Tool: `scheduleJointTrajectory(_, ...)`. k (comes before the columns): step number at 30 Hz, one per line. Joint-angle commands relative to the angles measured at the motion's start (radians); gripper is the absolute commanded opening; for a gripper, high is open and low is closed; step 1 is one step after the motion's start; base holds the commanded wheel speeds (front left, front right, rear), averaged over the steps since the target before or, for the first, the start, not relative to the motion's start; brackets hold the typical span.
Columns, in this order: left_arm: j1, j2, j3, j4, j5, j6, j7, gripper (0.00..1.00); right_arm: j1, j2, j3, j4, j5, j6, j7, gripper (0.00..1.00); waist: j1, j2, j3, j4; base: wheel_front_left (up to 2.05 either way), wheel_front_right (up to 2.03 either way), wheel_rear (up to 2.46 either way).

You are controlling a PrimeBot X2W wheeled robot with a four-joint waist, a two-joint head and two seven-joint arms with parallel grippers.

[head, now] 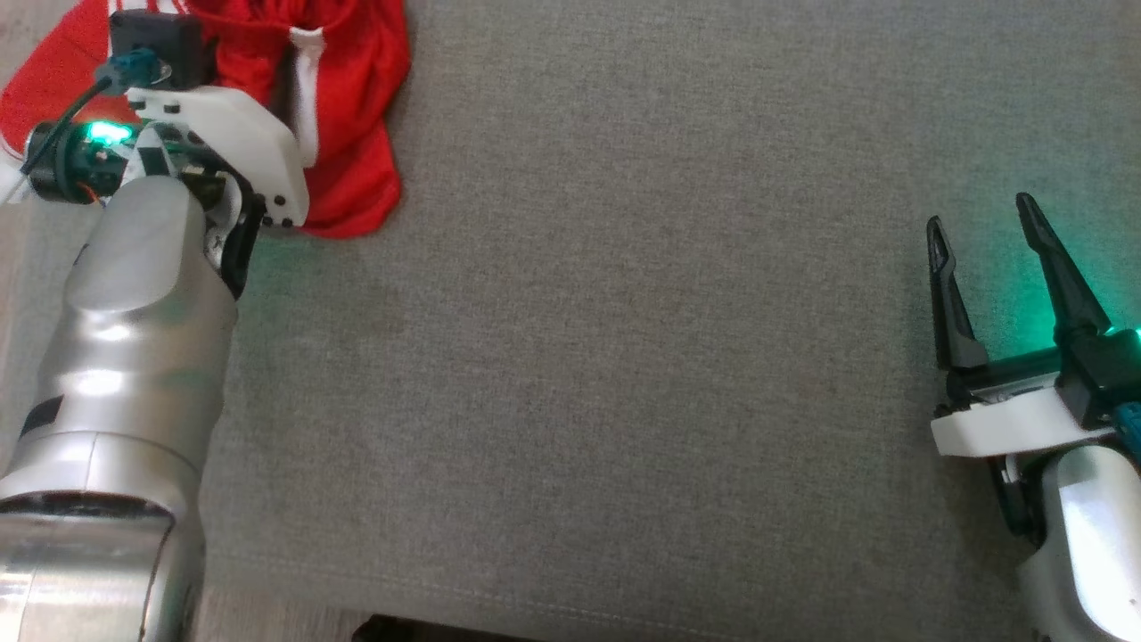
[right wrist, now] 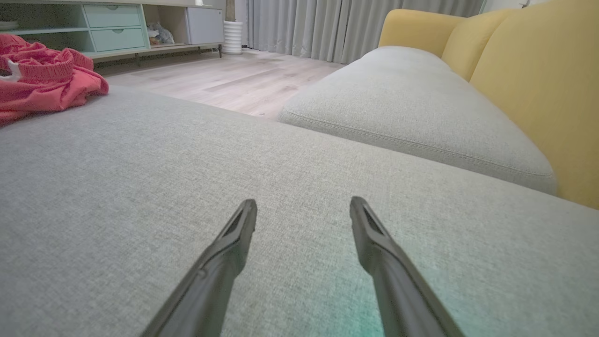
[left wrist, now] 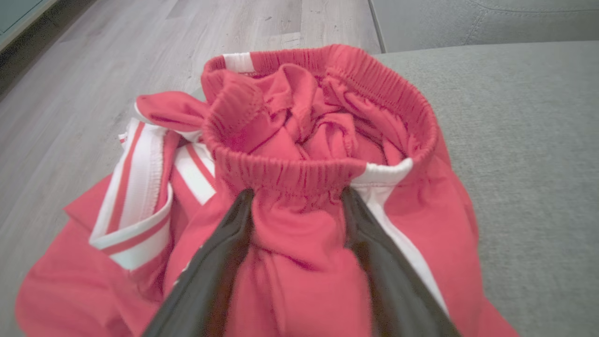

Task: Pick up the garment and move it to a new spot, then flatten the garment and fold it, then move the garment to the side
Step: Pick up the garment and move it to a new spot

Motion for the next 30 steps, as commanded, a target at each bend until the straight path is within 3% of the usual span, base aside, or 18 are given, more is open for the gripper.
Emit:
scheduleJointTrajectory(1, -0.044, 0.054, 0.017, -0.021, 0.004, 0.009, -0.018, 0.0, -0.012, -0.01, 0.02, -0.027, 0.008, -0.001, -0.011, 1.0, -0.0002, 0.0001, 0.005, 0.0, 0.0, 0.0, 0.0)
scheduleJointTrajectory(8, -0.113, 0.057, -0.02, -0.005, 0.025, 0.004, -0.144, 0.0, -0.024, 0.008, 0.036, -0.007, 0.014, -0.001, -0.011, 1.0, -0.0002, 0.0001, -0.035, 0.006, 0.0, 0.0, 0.0)
scheduleJointTrajectory(14, -0.222, 0.057, -0.1, -0.043, 0.069, -0.008, -0.196, 0.0, -0.02, 0.071, 0.047, 0.019, 0.038, -0.001, -0.011, 1.0, -0.0002, 0.0001, -0.15, -0.045, 0.0, 0.0, 0.0)
scheduleJointTrajectory(20, -0.298, 0.012, -0.244, -0.107, 0.057, -0.013, -0.192, 0.0, 0.018, 0.113, 0.052, 0.041, 0.081, -0.001, -0.011, 1.0, -0.0002, 0.0001, -0.282, -0.163, 0.0, 0.0, 0.0)
scheduleJointTrajectory(28, -0.339, 0.001, -0.523, -0.25, -0.124, -0.014, -0.131, 0.0, 0.06, 0.12, 0.124, 0.049, 0.181, -0.001, -0.011, 1.0, -0.0002, 0.0001, -0.4, -0.382, 0.0, 0.0, 0.0)
scheduleJointTrajectory(30, -0.338, 0.002, -0.556, -0.274, -0.158, -0.014, -0.124, 0.0, 0.064, 0.12, 0.129, 0.046, 0.188, -0.001, -0.011, 1.0, -0.0002, 0.0001, -0.406, -0.405, 0.0, 0.0, 0.0)
